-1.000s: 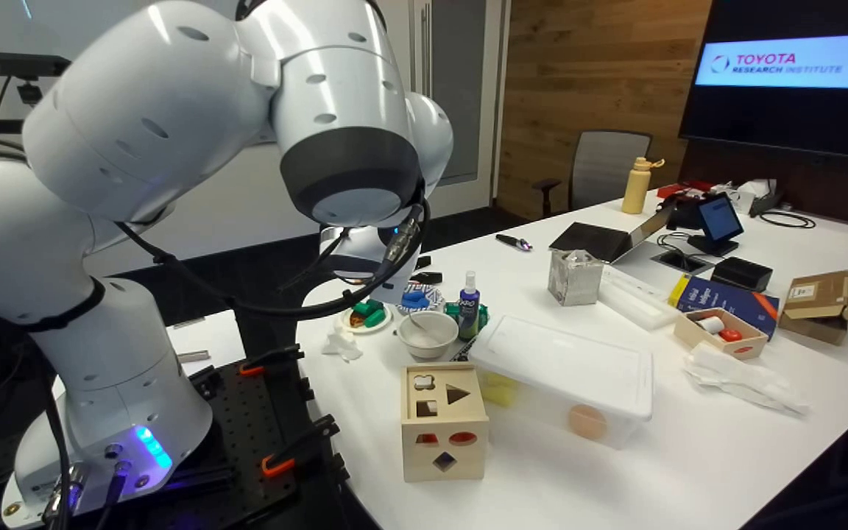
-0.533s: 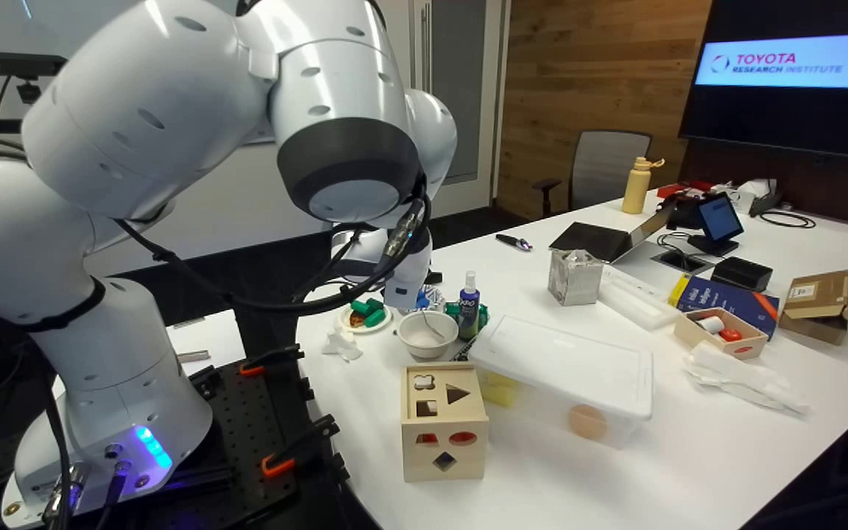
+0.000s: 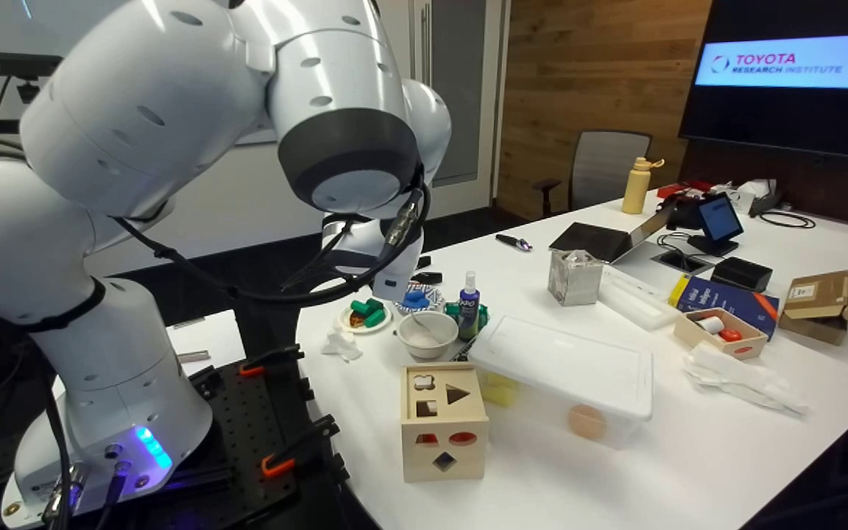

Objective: Use the silver spoon to stir the contents in the white bowl.

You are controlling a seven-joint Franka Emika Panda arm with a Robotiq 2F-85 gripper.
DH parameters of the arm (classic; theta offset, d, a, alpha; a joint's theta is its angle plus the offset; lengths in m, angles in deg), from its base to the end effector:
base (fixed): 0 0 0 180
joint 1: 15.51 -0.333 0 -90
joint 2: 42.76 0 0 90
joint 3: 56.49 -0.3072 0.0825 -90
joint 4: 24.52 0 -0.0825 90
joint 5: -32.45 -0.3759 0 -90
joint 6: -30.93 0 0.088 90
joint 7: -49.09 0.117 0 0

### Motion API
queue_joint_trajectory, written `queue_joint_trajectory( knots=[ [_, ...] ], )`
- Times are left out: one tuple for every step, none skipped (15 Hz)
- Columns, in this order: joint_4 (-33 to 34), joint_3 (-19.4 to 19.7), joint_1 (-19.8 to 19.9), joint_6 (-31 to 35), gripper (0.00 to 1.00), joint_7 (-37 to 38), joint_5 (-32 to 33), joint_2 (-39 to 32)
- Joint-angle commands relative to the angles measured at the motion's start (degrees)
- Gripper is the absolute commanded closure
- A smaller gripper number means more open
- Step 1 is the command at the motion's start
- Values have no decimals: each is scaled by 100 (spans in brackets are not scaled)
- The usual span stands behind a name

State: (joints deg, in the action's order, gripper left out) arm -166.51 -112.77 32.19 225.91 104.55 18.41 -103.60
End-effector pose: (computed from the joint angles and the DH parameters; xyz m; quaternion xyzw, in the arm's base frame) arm 0.4478 0.1307 0.0883 -0.6895 0.6222 0.1224 0.3498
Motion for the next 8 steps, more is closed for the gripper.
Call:
queue_joint_trajectory(
  knots=[
    [-654, -600, 35, 146, 99, 143, -183, 554],
    [-780, -752, -28, 255, 99, 140, -178, 636],
    [-875, -882, -66, 292, 99, 131, -163, 705],
    [-920, -930, -167, 321, 99, 117, -158, 764],
    [-943, -943, -239, 304, 99, 101, -148, 779],
    [-920, -848, -336, 265, 99, 44, -115, 746],
    [-909, -774, -372, 216, 99, -26, -39, 656],
    [-853, -642, -444, 210, 99, -119, 50, 528]
  ],
)
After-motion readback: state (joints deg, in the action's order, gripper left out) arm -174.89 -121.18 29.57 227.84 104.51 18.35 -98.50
